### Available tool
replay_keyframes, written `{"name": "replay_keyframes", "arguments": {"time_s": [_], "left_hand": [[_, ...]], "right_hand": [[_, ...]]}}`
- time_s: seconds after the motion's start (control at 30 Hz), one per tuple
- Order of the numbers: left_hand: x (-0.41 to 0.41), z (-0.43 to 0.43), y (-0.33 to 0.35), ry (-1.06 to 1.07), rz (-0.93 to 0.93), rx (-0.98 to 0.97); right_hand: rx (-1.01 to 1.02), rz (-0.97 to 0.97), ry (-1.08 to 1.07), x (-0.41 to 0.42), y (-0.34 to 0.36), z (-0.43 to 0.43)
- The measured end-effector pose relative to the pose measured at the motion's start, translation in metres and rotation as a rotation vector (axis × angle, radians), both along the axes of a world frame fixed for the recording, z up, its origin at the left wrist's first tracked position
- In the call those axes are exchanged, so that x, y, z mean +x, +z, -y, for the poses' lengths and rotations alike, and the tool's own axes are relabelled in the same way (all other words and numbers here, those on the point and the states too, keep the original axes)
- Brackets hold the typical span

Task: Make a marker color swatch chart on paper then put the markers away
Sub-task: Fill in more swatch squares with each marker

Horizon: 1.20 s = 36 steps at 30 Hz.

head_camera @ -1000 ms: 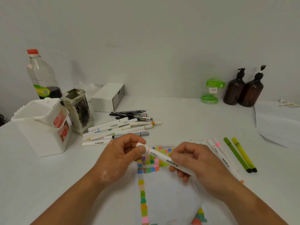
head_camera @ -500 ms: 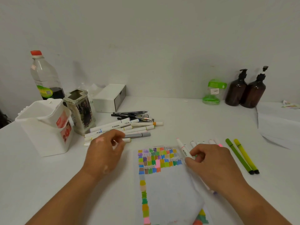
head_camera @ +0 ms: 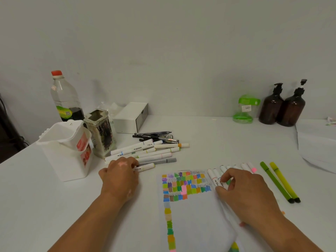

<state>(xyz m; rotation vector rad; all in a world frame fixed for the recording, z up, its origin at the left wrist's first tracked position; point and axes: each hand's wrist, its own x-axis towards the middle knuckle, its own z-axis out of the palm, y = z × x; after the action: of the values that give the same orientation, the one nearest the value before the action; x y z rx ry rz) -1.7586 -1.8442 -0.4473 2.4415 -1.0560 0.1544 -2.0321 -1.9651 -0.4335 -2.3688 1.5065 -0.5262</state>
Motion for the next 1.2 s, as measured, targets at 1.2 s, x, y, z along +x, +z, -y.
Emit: {"name": "replay_keyframes", "arguments": {"time_s": [1.2], "left_hand": [[-0.056,-0.008,0.009,-0.723,-0.452,-0.208]], "right_hand": [[0.505,0.856,0.373,0.011,0.006,-0.014]]}}
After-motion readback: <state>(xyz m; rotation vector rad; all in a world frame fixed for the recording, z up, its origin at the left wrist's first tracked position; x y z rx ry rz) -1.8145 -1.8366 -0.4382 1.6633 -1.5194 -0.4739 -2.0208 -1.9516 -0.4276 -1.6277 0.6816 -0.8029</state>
